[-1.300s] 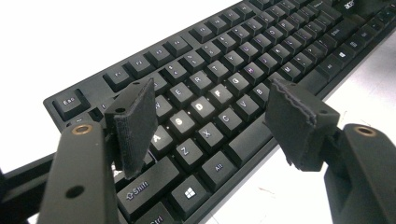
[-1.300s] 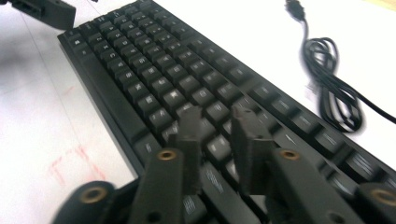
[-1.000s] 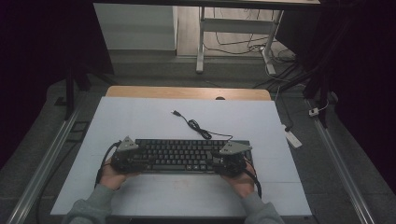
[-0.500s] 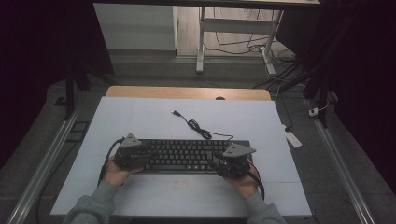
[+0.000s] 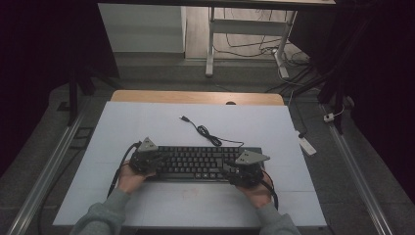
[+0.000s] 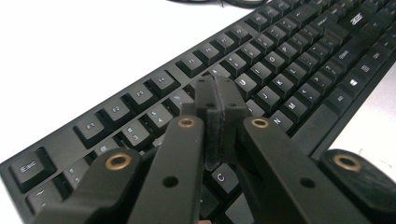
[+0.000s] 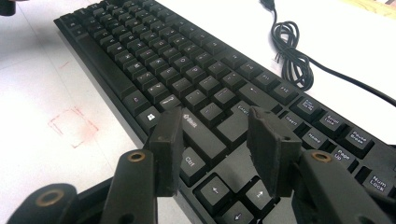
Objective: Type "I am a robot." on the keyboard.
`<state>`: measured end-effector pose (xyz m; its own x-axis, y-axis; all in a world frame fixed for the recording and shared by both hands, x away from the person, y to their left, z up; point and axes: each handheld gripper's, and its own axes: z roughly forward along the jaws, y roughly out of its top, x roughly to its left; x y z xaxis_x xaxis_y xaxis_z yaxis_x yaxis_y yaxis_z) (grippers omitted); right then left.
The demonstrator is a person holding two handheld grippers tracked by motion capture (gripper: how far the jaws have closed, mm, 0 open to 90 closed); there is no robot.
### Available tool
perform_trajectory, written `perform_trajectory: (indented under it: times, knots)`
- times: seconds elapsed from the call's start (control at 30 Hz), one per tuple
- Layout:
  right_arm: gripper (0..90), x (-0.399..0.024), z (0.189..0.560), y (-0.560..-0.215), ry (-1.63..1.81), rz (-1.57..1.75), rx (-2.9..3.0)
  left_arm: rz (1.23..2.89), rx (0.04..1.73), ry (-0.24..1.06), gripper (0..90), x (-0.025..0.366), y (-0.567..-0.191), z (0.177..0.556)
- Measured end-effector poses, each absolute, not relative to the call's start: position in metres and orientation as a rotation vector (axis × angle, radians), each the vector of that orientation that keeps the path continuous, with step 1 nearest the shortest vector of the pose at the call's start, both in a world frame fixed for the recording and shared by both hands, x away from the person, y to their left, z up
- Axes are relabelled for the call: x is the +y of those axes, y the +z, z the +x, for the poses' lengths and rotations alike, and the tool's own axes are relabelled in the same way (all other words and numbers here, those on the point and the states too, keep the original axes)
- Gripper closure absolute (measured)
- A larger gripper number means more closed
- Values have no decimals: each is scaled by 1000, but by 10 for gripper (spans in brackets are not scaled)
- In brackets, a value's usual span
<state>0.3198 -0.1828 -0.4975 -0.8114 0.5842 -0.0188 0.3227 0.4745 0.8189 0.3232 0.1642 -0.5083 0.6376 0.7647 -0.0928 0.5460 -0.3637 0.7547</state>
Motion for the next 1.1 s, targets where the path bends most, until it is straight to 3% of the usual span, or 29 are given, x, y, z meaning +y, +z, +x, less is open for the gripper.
perform_trajectory:
  times: [1.1]
  knots:
    - [556,-182,320,-499,1253,767,2433,2138,1044,324,890,148,-525,342]
